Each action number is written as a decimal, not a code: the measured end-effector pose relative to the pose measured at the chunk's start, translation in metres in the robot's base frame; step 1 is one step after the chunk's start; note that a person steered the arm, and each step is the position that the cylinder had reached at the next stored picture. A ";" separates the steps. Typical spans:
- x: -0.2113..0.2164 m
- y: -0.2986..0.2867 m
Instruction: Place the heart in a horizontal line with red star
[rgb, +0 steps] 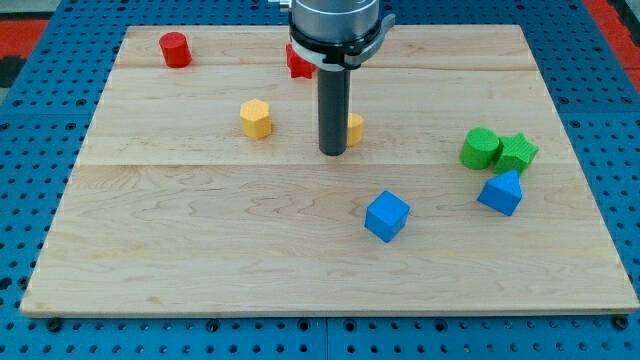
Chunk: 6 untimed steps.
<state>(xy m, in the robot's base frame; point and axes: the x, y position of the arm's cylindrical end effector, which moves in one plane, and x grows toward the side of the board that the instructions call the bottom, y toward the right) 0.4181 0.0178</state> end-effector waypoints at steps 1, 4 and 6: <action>-0.048 0.039; -0.030 0.054; -0.096 0.019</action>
<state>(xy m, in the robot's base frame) 0.3223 0.0371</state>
